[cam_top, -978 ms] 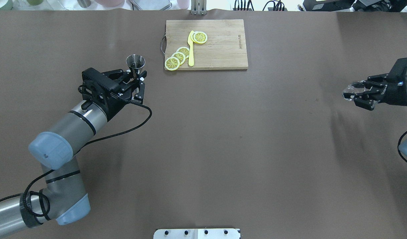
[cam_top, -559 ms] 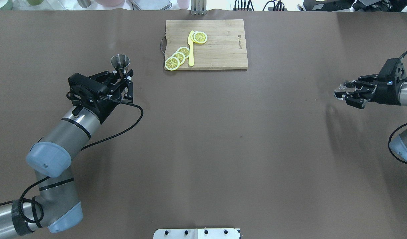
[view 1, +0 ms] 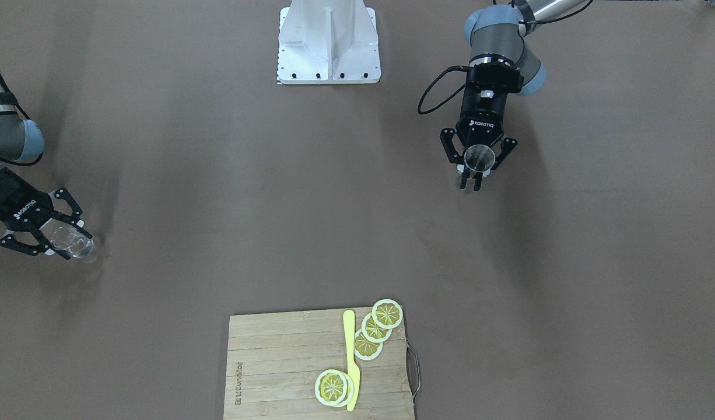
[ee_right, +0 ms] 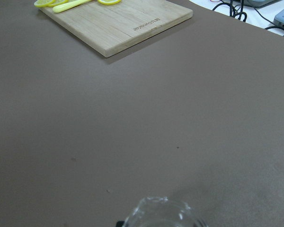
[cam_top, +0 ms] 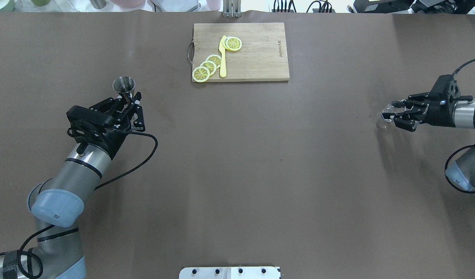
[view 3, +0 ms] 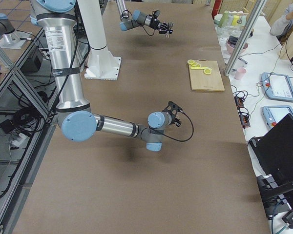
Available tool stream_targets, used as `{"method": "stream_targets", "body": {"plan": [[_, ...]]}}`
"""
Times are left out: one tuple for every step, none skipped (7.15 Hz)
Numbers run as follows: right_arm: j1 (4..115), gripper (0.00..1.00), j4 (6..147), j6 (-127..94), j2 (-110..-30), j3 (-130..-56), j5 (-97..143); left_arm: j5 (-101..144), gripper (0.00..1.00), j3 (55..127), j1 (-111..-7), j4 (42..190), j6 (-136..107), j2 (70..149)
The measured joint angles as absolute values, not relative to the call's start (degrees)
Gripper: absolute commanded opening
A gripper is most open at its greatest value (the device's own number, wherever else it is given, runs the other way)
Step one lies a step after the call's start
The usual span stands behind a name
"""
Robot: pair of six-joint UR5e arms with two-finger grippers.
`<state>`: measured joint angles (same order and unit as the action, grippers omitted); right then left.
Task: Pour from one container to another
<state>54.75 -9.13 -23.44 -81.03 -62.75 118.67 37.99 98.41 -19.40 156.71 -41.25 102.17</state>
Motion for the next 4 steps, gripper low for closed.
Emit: {"method": "stream_targets", "body": {"plan": [[54.35,0.0,-9.63,-23.39,-80.83,-62.06,117.94,36.36,0.0,98.26,-18.86,155.12,-43.38,102.0],[54.04,0.0,-9.9,-23.29,-80.66,-61.65,117.08,36.16,0.0,97.64,-18.69,153.86,-44.65,102.04],[53.88,0.0,-10.01,-23.14,-80.4,-61.45,116.21,36.41,0.0,96.5,-18.72,153.07,-45.17,102.2],[53.78,0.0,-10.07,-22.93,-80.2,-61.39,115.18,36.29,0.0,95.45,-18.72,152.74,-45.42,102.37]]}}
